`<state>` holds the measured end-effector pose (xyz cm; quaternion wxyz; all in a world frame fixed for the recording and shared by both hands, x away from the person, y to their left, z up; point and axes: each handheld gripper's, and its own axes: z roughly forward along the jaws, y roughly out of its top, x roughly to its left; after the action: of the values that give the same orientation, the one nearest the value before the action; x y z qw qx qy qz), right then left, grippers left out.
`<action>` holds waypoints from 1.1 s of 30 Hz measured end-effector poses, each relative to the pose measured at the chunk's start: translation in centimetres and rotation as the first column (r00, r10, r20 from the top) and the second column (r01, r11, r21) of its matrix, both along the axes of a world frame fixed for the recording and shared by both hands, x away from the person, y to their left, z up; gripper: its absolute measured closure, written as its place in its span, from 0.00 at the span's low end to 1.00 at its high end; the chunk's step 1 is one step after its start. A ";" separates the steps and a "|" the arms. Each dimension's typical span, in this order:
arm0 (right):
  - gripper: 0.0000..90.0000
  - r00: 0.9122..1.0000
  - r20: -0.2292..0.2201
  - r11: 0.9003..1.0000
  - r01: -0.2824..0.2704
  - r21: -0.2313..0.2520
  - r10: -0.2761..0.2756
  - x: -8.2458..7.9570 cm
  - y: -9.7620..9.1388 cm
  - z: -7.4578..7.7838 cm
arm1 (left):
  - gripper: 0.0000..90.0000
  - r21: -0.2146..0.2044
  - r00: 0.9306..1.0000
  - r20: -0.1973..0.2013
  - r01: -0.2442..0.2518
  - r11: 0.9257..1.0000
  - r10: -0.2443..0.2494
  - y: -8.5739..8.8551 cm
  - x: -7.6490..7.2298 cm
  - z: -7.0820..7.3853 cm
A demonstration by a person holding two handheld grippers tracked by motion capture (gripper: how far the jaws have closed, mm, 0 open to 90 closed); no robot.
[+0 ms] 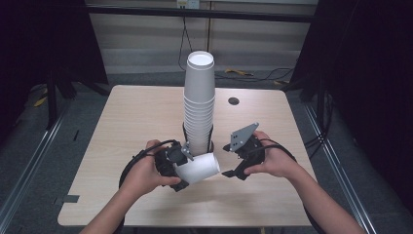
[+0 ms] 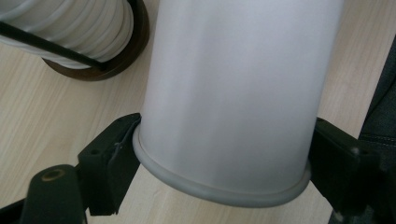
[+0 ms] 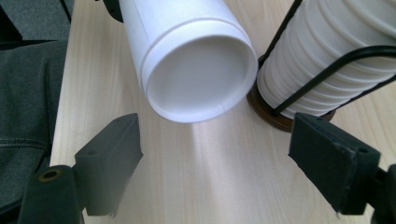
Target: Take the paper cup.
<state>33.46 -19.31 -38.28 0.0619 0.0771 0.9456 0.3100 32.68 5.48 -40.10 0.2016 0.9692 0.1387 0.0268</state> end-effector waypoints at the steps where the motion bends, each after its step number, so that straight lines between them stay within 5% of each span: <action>1: 0.18 1.000 0.001 1.000 -0.006 -0.005 0.006 -0.1 0.2 0.0 | 0.20 -0.006 1.000 -0.006 -0.005 1.000 0.005 -0.2 0.0 0.0; 24: 0.21 0.998 -0.018 0.997 -0.053 -0.053 0.052 -0.2 2.0 -0.4 | 0.19 0.033 0.997 -0.008 0.071 0.997 -0.071 -1.9 0.2 0.2; 33: 0.25 0.997 -0.047 0.996 -0.069 -0.058 0.066 -0.3 2.7 -0.5 | 0.19 0.014 0.998 -0.013 0.056 0.998 -0.056 -2.4 -0.1 0.1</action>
<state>33.11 -16.65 -38.81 0.0324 0.0501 0.9576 0.2817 32.54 3.07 -40.00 0.1943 0.9743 0.1127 0.0160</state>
